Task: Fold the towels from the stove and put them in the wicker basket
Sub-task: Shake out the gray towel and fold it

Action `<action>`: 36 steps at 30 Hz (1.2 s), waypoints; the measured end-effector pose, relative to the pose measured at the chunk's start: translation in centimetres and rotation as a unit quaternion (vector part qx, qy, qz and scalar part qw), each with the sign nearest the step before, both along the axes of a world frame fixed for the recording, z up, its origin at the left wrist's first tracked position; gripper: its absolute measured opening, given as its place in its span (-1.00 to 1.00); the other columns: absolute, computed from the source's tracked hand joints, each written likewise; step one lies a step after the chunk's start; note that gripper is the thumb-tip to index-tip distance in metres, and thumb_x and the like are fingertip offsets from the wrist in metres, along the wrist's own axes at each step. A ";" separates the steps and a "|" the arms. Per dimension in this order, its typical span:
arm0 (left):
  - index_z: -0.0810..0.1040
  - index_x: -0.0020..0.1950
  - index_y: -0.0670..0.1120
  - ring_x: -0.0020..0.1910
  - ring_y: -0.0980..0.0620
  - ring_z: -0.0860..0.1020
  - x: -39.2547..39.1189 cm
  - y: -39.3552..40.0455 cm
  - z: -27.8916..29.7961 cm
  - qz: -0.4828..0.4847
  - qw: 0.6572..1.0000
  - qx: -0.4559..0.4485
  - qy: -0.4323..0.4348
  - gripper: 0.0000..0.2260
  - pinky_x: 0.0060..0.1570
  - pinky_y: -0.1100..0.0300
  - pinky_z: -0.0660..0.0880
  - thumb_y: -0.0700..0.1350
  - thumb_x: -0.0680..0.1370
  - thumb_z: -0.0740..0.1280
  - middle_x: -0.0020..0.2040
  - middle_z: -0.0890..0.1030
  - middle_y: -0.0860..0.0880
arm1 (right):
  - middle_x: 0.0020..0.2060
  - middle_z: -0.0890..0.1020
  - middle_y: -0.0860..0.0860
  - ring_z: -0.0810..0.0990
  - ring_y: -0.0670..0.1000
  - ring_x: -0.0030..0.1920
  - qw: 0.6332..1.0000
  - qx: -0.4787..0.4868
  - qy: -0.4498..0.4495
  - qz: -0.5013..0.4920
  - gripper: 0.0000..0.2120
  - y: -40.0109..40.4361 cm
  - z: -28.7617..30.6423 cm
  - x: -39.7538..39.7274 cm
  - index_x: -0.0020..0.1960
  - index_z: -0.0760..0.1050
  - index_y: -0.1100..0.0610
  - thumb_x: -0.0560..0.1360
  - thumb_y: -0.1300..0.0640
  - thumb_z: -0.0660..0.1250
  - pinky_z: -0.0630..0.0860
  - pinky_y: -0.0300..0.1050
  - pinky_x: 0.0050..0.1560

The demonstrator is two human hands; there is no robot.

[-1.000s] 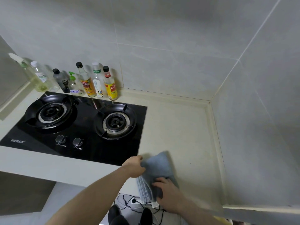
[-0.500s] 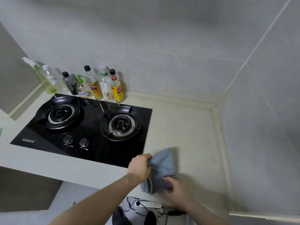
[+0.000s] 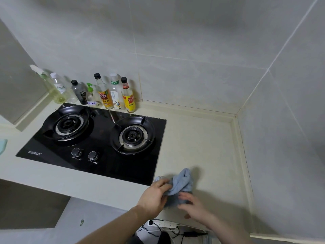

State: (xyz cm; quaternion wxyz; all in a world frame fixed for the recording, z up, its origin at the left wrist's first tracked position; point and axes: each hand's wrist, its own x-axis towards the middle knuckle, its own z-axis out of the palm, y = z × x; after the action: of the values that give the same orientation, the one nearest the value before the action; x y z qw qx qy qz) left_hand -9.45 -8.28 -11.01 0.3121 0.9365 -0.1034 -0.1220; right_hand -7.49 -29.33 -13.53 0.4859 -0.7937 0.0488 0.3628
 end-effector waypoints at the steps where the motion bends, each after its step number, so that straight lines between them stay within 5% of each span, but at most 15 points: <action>1: 0.53 0.35 0.08 0.32 0.05 0.46 0.0 0.0 0.0 -0.003 1.000 0.004 0.000 -0.67 0.21 0.21 0.45 -0.11 0.60 0.23 0.46 0.39 0.17 | 0.02 0.66 0.00 0.59 -0.19 -0.09 1.000 -0.003 -0.014 -0.024 -0.71 -0.1 0.1 0.3 0.12 0.58 0.05 0.52 0.37 0.38 0.47 -0.45 -0.33; 3: 0.52 0.38 0.07 0.37 0.03 0.45 0.0 0.2 -0.1 -0.008 1.000 0.016 0.008 -0.64 0.24 0.19 0.45 -0.13 0.60 0.23 0.50 0.36 0.15 | -0.08 0.72 0.13 0.65 -0.04 -0.22 0.993 -0.005 -0.046 -0.109 -0.79 -0.6 0.3 1.0 -0.07 0.68 0.04 0.53 0.33 0.38 0.55 -0.28 -0.29; 5: 0.50 0.42 0.07 0.39 -0.01 0.44 -0.1 0.2 -0.2 -0.022 0.999 0.035 0.017 -0.61 0.27 0.16 0.45 -0.13 0.60 0.22 0.53 0.32 0.13 | -0.07 0.72 0.09 0.70 0.03 -0.20 0.977 -0.007 -0.081 -0.197 -0.90 -1.4 0.8 1.7 0.01 0.65 0.00 0.55 0.17 0.40 0.64 -0.04 -0.17; 9: 0.45 0.49 0.06 0.41 -0.03 0.41 -0.2 0.1 -0.4 -0.041 0.997 0.059 0.022 -0.58 0.33 0.15 0.41 -0.11 0.62 0.19 0.57 0.28 0.10 | 0.14 0.56 -0.13 0.71 0.02 -0.10 0.975 0.025 -0.076 -0.208 -0.51 -1.7 1.7 3.0 0.36 0.34 -0.21 0.51 -0.17 0.44 0.68 -0.07 -0.22; 11: 0.45 0.49 0.07 0.40 -0.04 0.43 -0.3 0.0 -0.5 -0.041 0.997 0.061 0.024 -0.58 0.31 0.14 0.43 -0.10 0.63 0.19 0.56 0.28 0.10 | 0.20 0.56 -0.18 0.69 -0.01 0.06 0.983 0.012 -0.073 -0.167 -0.45 -1.3 1.4 3.7 0.38 0.39 -0.25 0.44 -0.26 0.46 0.70 -0.02 -0.08; 15: 0.39 0.50 0.10 0.33 -0.06 0.48 -0.5 0.0 -0.8 -0.037 0.996 0.064 0.049 -0.57 0.22 0.11 0.49 -0.08 0.62 0.20 0.55 0.21 0.15 | 0.08 0.69 -0.03 0.68 -0.03 0.01 0.986 -0.008 -0.102 -0.131 -0.82 -0.5 0.8 4.8 0.06 0.57 -0.17 0.54 0.10 0.42 0.63 0.13 0.14; 20: 0.34 0.49 0.08 0.20 -0.04 0.55 -0.9 0.6 -1.3 0.001 0.998 0.012 0.069 -0.54 0.15 0.18 0.46 -0.11 0.59 0.25 0.49 0.18 0.26 | 0.04 0.66 0.08 0.68 0.05 0.02 0.982 0.044 -0.059 -0.173 -0.83 -1.3 0.9 4.1 0.09 0.55 0.09 0.58 0.32 0.33 0.69 -0.02 0.01; 25: 0.34 0.45 0.09 0.23 0.03 0.54 -1.5 1.0 -1.4 -0.015 0.998 -0.001 0.062 -0.58 0.19 0.16 0.50 -0.13 0.59 0.26 0.50 0.12 0.31 | -0.17 0.64 -0.14 0.58 -0.10 -0.12 0.985 0.010 -0.124 -0.116 -0.64 -2.1 0.6 2.3 -0.20 0.47 -0.07 0.48 0.40 0.36 0.47 -0.19 -0.10; 27: 0.34 0.43 0.08 0.28 0.05 0.51 -1.8 1.3 -1.5 -0.030 0.998 0.002 0.051 -0.58 0.19 0.22 0.48 -0.16 0.59 0.24 0.53 0.09 0.28 | -0.09 0.65 -0.24 0.59 -0.25 -0.06 0.986 0.002 -0.144 -0.083 -0.56 -2.6 0.4 1.3 -0.23 0.44 -0.17 0.50 0.38 0.38 0.48 -0.36 -0.02; 30: 0.33 0.44 0.08 0.41 0.10 0.41 -2.3 1.7 -1.9 -0.049 0.998 0.005 0.042 -0.56 0.28 0.36 0.34 -0.18 0.57 0.22 0.56 0.07 0.25 | 0.10 0.60 -0.19 0.58 -0.28 0.14 0.984 -0.025 -0.176 -0.012 -0.59 -3.5 0.5 0.2 -0.08 0.43 -0.31 0.56 0.24 0.38 0.53 -0.33 0.11; 36: 0.30 0.45 0.10 0.47 0.11 0.31 -3.2 2.2 -2.6 -0.071 0.995 0.045 0.050 -0.50 0.40 0.35 0.26 -0.20 0.54 0.27 0.53 0.11 0.20 | 0.47 0.33 -0.25 0.34 -0.18 0.44 0.947 -0.121 -0.273 0.121 -0.83 -5.7 -2.1 -0.3 -0.11 0.36 -0.08 0.49 0.06 0.36 0.38 -0.07 0.37</action>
State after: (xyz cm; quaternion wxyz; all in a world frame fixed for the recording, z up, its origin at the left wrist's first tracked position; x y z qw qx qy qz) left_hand -12.65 -6.05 -13.61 0.2654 0.9324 -0.1484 -0.1955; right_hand -7.80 -35.06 -15.67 0.3338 -0.9150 -0.1388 0.1793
